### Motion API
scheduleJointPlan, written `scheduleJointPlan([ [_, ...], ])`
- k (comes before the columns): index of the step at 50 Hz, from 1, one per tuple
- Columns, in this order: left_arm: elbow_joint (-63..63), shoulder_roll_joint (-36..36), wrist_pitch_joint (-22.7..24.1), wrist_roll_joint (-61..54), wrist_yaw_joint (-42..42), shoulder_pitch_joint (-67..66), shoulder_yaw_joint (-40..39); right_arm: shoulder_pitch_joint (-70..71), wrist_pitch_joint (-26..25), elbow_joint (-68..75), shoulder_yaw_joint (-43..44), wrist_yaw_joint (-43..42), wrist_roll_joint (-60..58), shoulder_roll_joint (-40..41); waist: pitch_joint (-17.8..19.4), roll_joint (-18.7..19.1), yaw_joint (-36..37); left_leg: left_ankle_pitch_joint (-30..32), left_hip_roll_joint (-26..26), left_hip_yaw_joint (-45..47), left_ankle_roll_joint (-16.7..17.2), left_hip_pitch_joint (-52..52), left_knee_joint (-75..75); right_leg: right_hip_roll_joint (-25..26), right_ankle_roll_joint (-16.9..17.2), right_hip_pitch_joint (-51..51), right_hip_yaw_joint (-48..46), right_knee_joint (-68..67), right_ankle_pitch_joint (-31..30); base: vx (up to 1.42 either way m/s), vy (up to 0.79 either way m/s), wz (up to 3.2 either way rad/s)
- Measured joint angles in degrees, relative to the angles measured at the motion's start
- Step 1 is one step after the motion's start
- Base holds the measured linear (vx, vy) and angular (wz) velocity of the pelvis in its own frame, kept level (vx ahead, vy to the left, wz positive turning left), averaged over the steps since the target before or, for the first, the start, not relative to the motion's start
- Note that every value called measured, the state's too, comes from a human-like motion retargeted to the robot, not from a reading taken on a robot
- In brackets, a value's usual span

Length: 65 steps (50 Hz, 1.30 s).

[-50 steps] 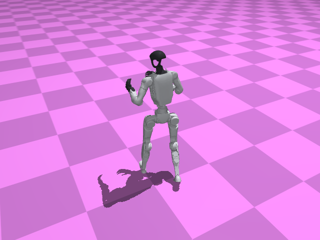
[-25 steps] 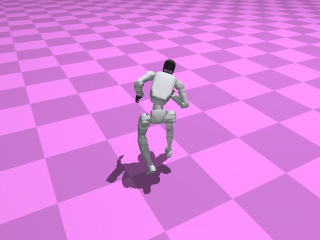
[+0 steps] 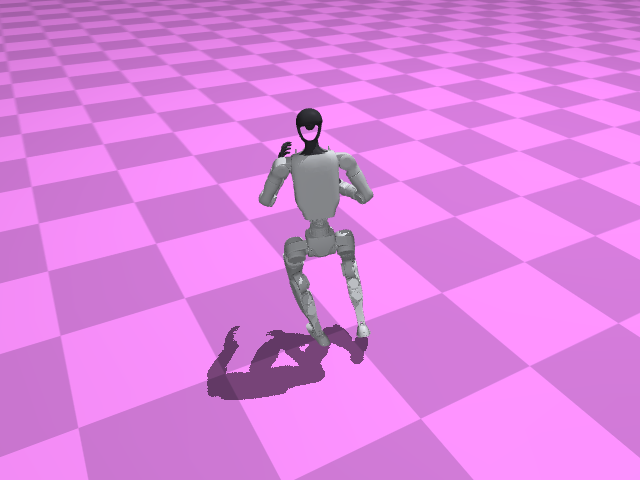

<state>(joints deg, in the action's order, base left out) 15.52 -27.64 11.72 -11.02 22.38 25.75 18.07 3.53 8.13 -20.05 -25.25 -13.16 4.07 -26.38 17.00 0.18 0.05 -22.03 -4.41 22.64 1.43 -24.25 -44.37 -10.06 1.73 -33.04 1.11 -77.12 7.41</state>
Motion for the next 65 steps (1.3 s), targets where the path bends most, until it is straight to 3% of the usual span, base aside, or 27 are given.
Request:
scheduleJointPlan([
  [2,0.96,1.4,1.69,0.05,0.55,5.73,1.52,2.76,1.09,-0.77,0.57,0.04,-0.92,-0.75,0.67,-0.15,-1.44,-1.22,2.19,-2.08,1.21,6.1,1.64,-0.24,-0.11,1.97,-2.17,9.4,2.46,1.02,0.18,1.58],
  [4,4.09,3.55,2.81,-0.97,0.84,8.88,2.49,1.54,2.81,-5.65,3.02,-0.48,3.74,-2.66,0.83,0.78,-3.11,0.33,4.71,-5.43,2.6,11.67,5.36,-0.66,1.61,5.92,-6.3,24.84,0.59,0.98,0.15,2.06],
  [6,8.15,5.07,3.73,-1.45,-0.16,8.28,2.4,-0.95,3.7,-10.01,5.55,1.6,5.08,-4.78,0.02,1.17,-4.72,2.92,7.7,-9.75,3.8,16.76,9.91,0.36,5.94,10.63,-7.69,44.92,-6.04,0.99,0.06,2.1],
  [8,12.18,5.44,4.28,-1.98,-1.41,4.99,1.27,-2.91,3.09,-12.05,6.71,3.06,4.53,-5.85,-0.34,0.29,-6.49,5.32,11.26,-14.87,4.64,22.37,14.02,1.48,11.5,15.07,-3.15,63.58,-11.46,1.01,-0.07,2.0],
  [10,16.04,4.63,4.19,-3.27,-2.64,0.15,-0.27,-3.73,1.5,-12.3,6.99,4.01,2.81,-5.99,0.43,0.3,-7.35,5.31,10.93,-19.01,6.11,26.17,12.12,3.96,13.27,17.9,2.17,73.59,-11.06,0.98,-0.26,1.77],
  [12,19.48,4.07,3.73,-5.16,-3.64,-4.45,-1.3,-4.03,0.37,-11.99,7.55,4.16,0.23,-6.4,0.83,0.52,-8.26,3.83,9.89,-19.55,5.36,23.98,2.28,2.53,13.27,18.25,1.88,74.35,-12.23,0.86,-0.22,2.06],
  [15,21.33,3.57,3.48,-6.6,-3.58,-8.38,-1.64,-3.43,0.77,-10.22,8.96,2.03,-0.99,-7.93,1.59,0.89,-9.6,0.48,7.26,-16.0,-0.81,14.64,-17.77,-4.68,12.09,16.19,-4.42,65.22,-17.0,0.7,-0.11,2.61],
  [18,19.04,2.03,3.22,-7.82,-3.49,-13.6,-3.73,2.22,1.13,-4.9,7.46,0.8,1.46,-8.74,5.69,3.23,-6.8,-5.74,1.01,-15.99,-2.06,8.1,-31.24,-6.89,6.52,10.93,-10.62,40.24,-3.31,0.62,-0.25,1.98],
  [20,19.07,1.98,3.81,-9.23,-3.57,-20.63,-6.13,5.69,1.25,-4.59,5.75,0.3,0.99,-8.53,6.41,3.43,-4.15,-7.94,-1.2,-15.0,-1.22,5.57,-32.03,-8.71,5.81,12.35,-14.28,33.7,1.71,0.59,-0.24,1.67],
  [22,20.91,1.64,5.12,-10.95,-4.02,-27.88,-9.23,7.9,2.23,-7.9,5.29,0.4,1.16,-7.31,5.07,3.03,-0.83,-8.57,-3.62,-10.83,-1.17,4.38,-26.04,-10.08,5.89,16.63,-18.57,35.31,2.35,0.59,-0.14,1.68],
  [25,23.88,-0.53,6.25,-13.76,-5.99,-36.07,-13.97,7.28,2.88,-13.76,7.19,2.25,1.91,-4.81,1.43,2.24,5.04,-6.57,-4.95,-1.24,-0.7,6.98,-7.34,-10.91,5.87,25.25,-25.46,44.35,-2.82,0.58,0.03,1.91],
  [30,25.52,-0.26,4.47,-16.67,-11.67,-44.99,-18.67,0.53,2.59,-16.41,7.44,5.98,1.64,-2.47,-5.96,3.91,7.16,7.88,-0.06,13.31,5.5,19.63,30.22,-7.04,4.45,35.54,-27.14,50.47,-15.98,0.58,0.18,2.67],
  [32,25.05,1.82,2.84,-15.25,-12.33,-44.89,-19.36,-0.68,2.19,-15.8,7.14,7.03,2.02,-2.94,-7.35,4.72,5.63,9.61,0.81,12.39,5.41,22.73,35.1,-4.09,3.69,34.17,-21.01,41.58,-12.61,0.51,0.09,3.09],
  [35,21.62,3.29,0.99,-10.75,-8.05,-38.13,-18.41,-0.75,1.42,-12.68,7.0,5.7,4.68,-3.35,-6.53,2.08,5.08,2.51,2.77,3.76,0.58,22.96,30.32,-3.85,2.91,26.78,-12.68,17.96,-1.08,0.41,-0.01,2.81],
  [37,16.06,3.92,-0.56,-7.48,-4.74,-28.97,-14.69,-0.29,0.6,-8.52,6.71,3.41,5.29,-1.98,-3.53,-0.63,5.39,-3.16,4.13,-2.22,-1.59,20.06,20.37,-4.43,1.37,21.73,-9.12,3.73,6.76,0.33,-0.06,2.79],
  [40,8.72,4.48,-2.24,-1.94,-2.21,-15.15,-8.9,-0.32,-0.03,-4.58,7.0,1.12,3.86,0.08,1.12,-2.05,5.37,-7.28,6.47,-9.97,-1.81,18.24,11.92,-3.19,-1.29,15.59,-6.42,-8.21,13.49,0.32,-0.02,2.85],
  [43,9.57,4.14,-1.08,2.83,-1.44,-6.03,-7.18,-2.63,2.37,-10.18,10.81,3.11,6.01,-1.13,2.67,-0.75,3.28,-5.59,9.26,-18.59,-0.48,20.44,14.67,-1.01,-2.02,11.36,-6.35,-4.98,14.82,0.42,0.03,2.82],
  [46,14.04,4.06,1.21,2.26,-0.69,-3.8,-7.12,-6.6,4.32,-17.79,14.73,6.21,9.98,-3.92,0.75,1.94,-0.14,0.68,9.57,-26.14,3.66,24.42,22.79,0.37,-1.26,11.29,-9.37,12.89,12.2,0.54,0.04,2.58],
  [48,16.35,4.04,2.75,0.73,0.02,-5.26,-6.96,-9.8,4.97,-20.81,16.75,7.29,11.34,-5.98,-1.49,3.57,-2.57,6.2,9.37,-30.15,6.58,27.21,27.87,0.83,1.44,14.87,-12.28,31.99,8.7,0.63,0.0,2.6],
  [50,17.73,3.41,3.67,-0.32,0.49,-7.73,-7.13,-12.51,4.91,-21.65,18.29,7.16,10.48,-7.58,-3.26,3.58,-4.92,11.4,10.43,-33.1,8.61,29.76,30.43,1.0,6.39,20.54,-12.69,53.09,3.97,0.67,-0.07,2.77],
  [53,18.52,2.08,2.51,-0.03,0.02,-12.13,-7.56,-13.65,2.57,-19.75,18.71,6.99,5.69,-9.76,-4.42,1.49,-6.33,14.62,13.55,-31.26,8.68,29.2,23.21,-0.58,11.59,25.98,-4.04,69.2,-2.73,0.62,-0.17,2.46],
  [55,18.82,2.96,2.22,-5.61,0.79,-14.76,-6.33,-11.71,0.95,-16.94,16.92,5.69,2.98,-11.13,-4.64,1.44,-5.44,12.64,13.51,-25.89,7.12,22.88,8.69,-1.62,10.86,26.71,-1.18,68.69,-4.62,0.51,-0.21,1.86],
  [57,16.85,2.68,0.64,-1.53,-1.18,-17.45,-7.69,-7.72,0.86,-13.3,14.57,5.74,3.33,-12.75,-3.21,3.21,-3.8,7.72,10.02,-20.94,4.75,15.13,-8.28,-1.69,7.6,25.38,-4.78,59.65,0.17,0.43,-0.2,1.55],
  [60,14.54,4.7,1.7,-5.25,0.79,-22.71,-8.99,3.4,0.79,-7.5,9.3,3.49,4.12,-13.94,1.13,4.73,-0.85,-1.38,3.93,-15.19,0.76,6.5,-25.81,-2.48,4.33,23.05,-9.65,43.52,10.74,0.42,-0.19,1.29],
  [62,14.93,4.86,3.03,-7.11,-0.83,-27.99,-11.91,11.12,1.29,-6.67,7.31,1.86,2.35,-12.71,1.9,4.11,2.11,-4.45,1.22,-11.72,-0.1,2.62,-27.25,-3.31,5.56,24.08,-12.02,40.94,13.03,0.51,-0.15,1.05],
  [63,16.56,5.65,5.0,-13.29,-0.34,-30.87,-12.04,13.91,1.39,-7.32,6.76,0.3,1.23,-11.17,1.48,3.49,4.16,-5.31,0.5,-10.0,-0.09,1.44,-25.1,-3.67,6.42,25.4,-13.26,42.04,12.69,0.61,-0.1,0.89],
  [65,18.43,2.78,4.91,-10.53,-4.07,-36.73,-15.14,16.26,1.79,-10.26,7.13,0.38,-0.1,-8.1,-0.59,1.94,8.95,-5.55,-0.3,-6.05,0.52,0.82,-16.06,-4.11,8.03,29.28,-16.04,47.61,9.32,0.7,-0.04,0.85],
])
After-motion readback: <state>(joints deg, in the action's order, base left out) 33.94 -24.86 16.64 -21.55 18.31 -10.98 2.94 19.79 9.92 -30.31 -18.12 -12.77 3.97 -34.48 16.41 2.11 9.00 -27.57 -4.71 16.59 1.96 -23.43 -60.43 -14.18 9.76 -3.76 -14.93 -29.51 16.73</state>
